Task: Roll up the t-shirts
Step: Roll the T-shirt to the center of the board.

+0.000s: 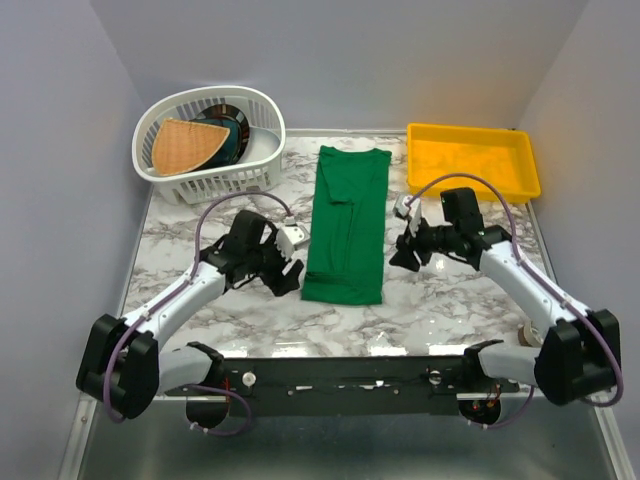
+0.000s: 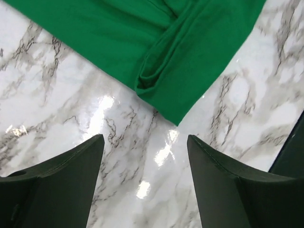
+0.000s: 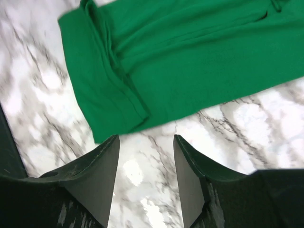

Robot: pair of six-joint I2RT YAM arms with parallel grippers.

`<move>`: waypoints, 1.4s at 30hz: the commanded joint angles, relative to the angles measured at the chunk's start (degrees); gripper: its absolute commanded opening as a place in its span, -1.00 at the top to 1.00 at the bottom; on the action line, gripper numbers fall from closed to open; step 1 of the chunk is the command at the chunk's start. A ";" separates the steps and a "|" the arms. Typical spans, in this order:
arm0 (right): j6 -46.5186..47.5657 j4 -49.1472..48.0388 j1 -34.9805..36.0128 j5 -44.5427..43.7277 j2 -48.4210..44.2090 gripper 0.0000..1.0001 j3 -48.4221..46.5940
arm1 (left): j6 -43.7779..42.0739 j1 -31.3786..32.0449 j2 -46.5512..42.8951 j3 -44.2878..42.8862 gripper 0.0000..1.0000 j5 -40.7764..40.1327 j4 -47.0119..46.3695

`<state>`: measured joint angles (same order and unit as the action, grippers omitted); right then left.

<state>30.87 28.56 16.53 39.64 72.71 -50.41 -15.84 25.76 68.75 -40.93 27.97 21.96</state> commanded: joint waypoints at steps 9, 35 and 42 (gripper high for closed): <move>40.05 -20.55 4.82 -0.17 -13.73 -0.26 21.14 | -34.17 9.39 -2.22 13.58 -0.51 1.39 -20.18; 29.34 -23.19 10.10 -4.74 -6.79 -0.28 16.31 | -53.51 16.96 0.07 12.89 -0.20 1.47 -12.21; 27.93 -22.67 10.62 -4.83 -7.49 -0.28 16.57 | -52.03 17.48 8.32 3.24 -0.04 1.66 0.80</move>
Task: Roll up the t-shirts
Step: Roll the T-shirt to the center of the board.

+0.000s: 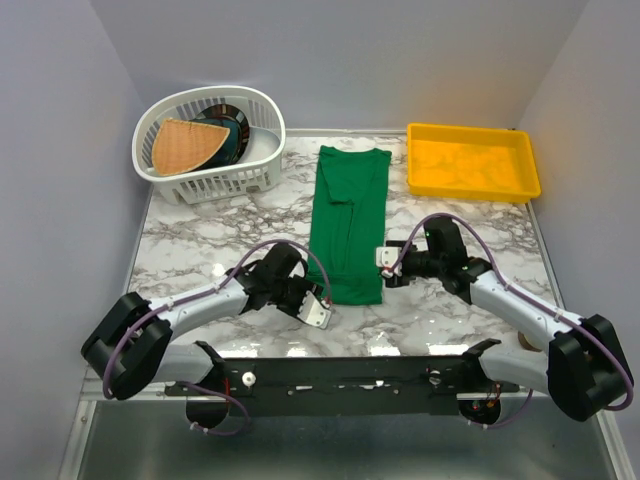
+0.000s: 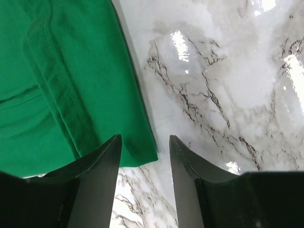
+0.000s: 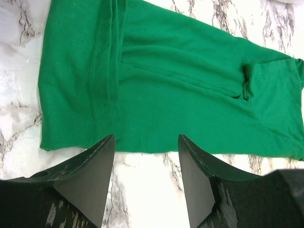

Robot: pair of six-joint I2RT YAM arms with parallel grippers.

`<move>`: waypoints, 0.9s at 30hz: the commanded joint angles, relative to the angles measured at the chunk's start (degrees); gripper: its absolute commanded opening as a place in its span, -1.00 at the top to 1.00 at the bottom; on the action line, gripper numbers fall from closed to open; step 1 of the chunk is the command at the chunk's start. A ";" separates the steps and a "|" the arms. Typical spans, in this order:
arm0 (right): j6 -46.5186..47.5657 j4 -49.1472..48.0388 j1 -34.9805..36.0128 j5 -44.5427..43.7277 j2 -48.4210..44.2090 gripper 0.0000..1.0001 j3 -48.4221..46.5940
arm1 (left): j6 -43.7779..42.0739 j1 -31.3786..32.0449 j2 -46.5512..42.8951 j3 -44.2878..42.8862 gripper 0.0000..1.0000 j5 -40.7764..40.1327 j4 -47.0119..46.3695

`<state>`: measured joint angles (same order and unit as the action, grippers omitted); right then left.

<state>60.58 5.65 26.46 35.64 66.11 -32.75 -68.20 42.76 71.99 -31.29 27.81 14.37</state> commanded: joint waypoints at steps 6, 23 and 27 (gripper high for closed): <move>-2.92 0.85 1.31 -1.71 -3.61 -0.28 -0.65 | -0.08 0.48 10.01 -7.56 0.00 -2.05 9.98; 1.47 4.89 6.41 1.80 -21.10 -0.30 10.43 | 6.41 -1.01 21.08 -22.75 0.97 2.85 22.79; 1.82 3.41 9.74 2.60 -19.88 -0.33 11.74 | 7.65 -1.80 24.34 -29.86 1.00 8.03 28.69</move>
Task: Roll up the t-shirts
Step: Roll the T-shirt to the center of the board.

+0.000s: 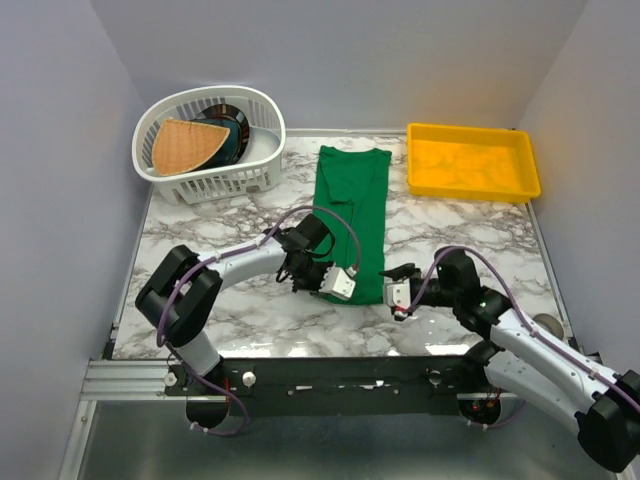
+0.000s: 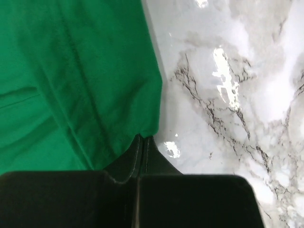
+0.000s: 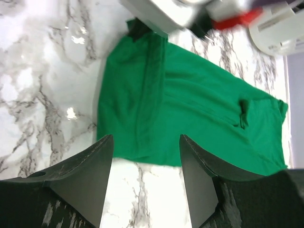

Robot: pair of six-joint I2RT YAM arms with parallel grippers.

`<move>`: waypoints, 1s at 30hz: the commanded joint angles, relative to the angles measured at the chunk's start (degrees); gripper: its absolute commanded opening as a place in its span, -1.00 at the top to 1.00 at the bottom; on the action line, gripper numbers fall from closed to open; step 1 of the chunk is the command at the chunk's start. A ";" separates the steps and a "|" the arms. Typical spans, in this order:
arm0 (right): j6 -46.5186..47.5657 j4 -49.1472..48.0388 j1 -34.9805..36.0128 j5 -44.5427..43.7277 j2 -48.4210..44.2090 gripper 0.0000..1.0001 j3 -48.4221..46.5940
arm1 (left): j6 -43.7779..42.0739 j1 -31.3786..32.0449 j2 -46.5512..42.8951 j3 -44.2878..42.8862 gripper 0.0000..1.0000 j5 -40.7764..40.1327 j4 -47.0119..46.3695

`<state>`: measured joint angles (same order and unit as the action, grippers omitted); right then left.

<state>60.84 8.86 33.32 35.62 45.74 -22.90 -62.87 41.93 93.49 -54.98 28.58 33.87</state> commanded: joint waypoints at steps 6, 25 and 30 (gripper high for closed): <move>1.56 -2.71 5.79 0.60 4.62 -0.34 2.68 | 3.46 -3.08 7.58 -14.00 1.00 11.76 18.24; -11.96 -14.84 20.11 -16.54 15.61 -0.34 0.57 | 8.99 -4.14 3.36 -12.52 1.00 18.44 24.50; -16.18 -16.59 23.80 -22.68 16.14 -0.35 0.57 | 14.43 -5.19 3.45 -12.61 1.00 20.64 22.56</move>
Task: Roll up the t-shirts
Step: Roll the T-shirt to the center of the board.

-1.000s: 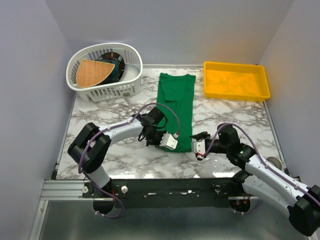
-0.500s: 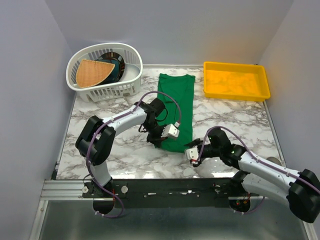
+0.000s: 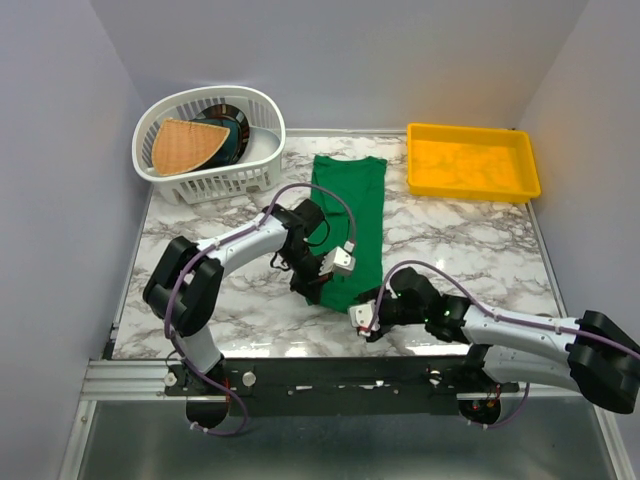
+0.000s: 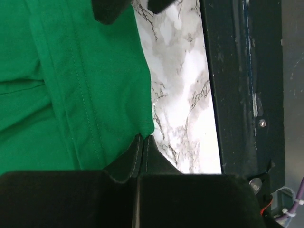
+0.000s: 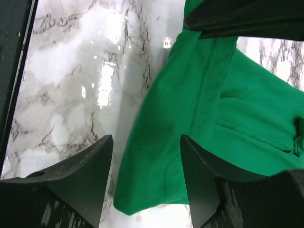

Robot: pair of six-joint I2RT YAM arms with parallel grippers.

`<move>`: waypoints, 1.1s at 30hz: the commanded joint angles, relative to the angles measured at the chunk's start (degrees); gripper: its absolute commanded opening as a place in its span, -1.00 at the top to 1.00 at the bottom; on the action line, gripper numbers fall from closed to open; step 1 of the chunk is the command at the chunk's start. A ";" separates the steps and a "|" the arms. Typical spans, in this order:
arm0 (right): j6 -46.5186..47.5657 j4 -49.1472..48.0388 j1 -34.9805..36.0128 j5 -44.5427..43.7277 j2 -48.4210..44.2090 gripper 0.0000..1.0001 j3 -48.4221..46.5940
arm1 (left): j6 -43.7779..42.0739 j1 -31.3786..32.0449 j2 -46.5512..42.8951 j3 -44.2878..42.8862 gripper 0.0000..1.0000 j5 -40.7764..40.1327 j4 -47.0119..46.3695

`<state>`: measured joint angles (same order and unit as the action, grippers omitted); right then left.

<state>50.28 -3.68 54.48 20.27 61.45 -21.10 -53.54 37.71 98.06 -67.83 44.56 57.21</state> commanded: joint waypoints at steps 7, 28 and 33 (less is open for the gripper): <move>-14.85 -5.89 5.46 -11.83 2.36 -0.38 -4.38 | 12.40 -2.12 -0.85 0.33 1.00 7.91 -3.07; -16.98 -13.19 9.33 -16.14 9.39 -0.38 -5.00 | 12.52 -5.81 -2.53 2.71 1.00 16.97 4.46; -11.10 -10.56 9.33 -18.68 9.57 -0.24 -5.00 | 5.21 -6.95 -0.59 1.83 1.00 16.97 10.63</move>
<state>33.52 -13.85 63.33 5.48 70.72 -25.87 -40.12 31.57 96.62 -65.19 58.15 59.57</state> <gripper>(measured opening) 0.651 0.011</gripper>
